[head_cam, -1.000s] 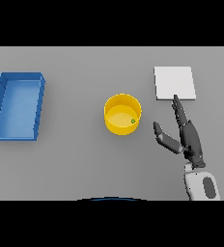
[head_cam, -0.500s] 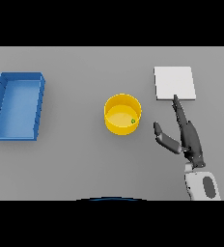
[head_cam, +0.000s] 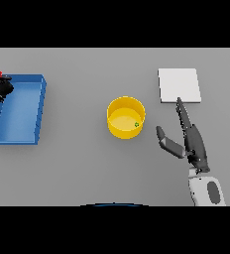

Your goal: Pick up the red beaker and tilt it to pour out 1 green nut into yellow bowl. Pick up the yellow bowl and place it on the metallic measuring scale.

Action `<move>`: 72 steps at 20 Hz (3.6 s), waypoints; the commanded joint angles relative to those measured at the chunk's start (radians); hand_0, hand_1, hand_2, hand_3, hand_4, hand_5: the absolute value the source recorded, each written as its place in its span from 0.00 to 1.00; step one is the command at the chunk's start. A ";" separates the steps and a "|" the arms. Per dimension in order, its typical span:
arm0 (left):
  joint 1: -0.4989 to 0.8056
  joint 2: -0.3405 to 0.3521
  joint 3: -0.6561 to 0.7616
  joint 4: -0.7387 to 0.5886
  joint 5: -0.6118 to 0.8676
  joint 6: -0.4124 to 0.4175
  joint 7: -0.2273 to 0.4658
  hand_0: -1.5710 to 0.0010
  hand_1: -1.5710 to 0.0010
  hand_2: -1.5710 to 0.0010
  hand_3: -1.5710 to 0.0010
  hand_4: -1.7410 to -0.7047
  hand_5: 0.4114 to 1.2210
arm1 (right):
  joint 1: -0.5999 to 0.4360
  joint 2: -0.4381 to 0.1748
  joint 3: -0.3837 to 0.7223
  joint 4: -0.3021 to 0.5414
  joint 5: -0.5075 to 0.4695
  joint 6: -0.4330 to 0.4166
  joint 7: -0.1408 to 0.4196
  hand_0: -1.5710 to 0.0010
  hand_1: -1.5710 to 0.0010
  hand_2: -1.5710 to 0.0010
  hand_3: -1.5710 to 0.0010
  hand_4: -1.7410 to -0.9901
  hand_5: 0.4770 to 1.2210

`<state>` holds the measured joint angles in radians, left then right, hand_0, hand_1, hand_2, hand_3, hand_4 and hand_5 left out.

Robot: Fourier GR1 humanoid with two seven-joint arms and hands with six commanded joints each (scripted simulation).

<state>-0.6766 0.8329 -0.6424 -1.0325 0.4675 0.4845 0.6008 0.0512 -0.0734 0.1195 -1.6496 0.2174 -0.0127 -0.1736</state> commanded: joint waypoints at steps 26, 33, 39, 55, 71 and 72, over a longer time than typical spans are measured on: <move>0.044 0.035 -0.045 -0.064 -0.019 -0.137 -0.222 0.99 0.99 1.00 1.00 0.98 0.32 | -0.222 -0.250 0.180 0.029 0.311 0.171 0.097 1.00 1.00 1.00 1.00 0.70 0.30; 0.040 0.048 -0.041 -0.080 -0.006 -0.155 -0.216 1.00 1.00 1.00 1.00 0.99 0.33 | -0.458 -0.368 0.386 0.148 0.552 0.315 0.001 1.00 1.00 1.00 1.00 0.70 0.31; 0.057 0.053 -0.032 -0.085 0.008 -0.161 -0.236 1.00 1.00 1.00 1.00 0.98 0.34 | -0.598 -0.366 0.499 0.282 0.636 0.405 -0.052 1.00 1.00 1.00 1.00 0.69 0.31; 0.097 0.085 -0.012 -0.113 0.030 -0.160 -0.271 1.00 1.00 1.00 1.00 0.99 0.34 | -0.748 -0.258 0.596 0.513 0.692 0.514 -0.004 1.00 0.99 0.99 0.97 0.54 0.45; 0.078 0.079 -0.016 -0.102 0.026 -0.171 -0.262 1.00 1.00 1.00 1.00 0.99 0.35 | -0.748 -0.289 0.599 0.503 0.682 0.463 -0.062 0.04 0.04 0.16 0.18 0.03 0.98; 0.077 0.080 -0.015 -0.098 0.026 -0.176 -0.268 1.00 1.00 1.00 1.00 0.99 0.35 | -0.751 -0.296 0.590 0.498 0.674 0.469 -0.068 0.03 0.03 0.16 0.17 0.02 0.98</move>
<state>-0.5992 0.9131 -0.6576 -1.1301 0.4932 0.3083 0.3330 -0.7006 -0.3699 0.7088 -1.1513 0.8915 0.4558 -0.2412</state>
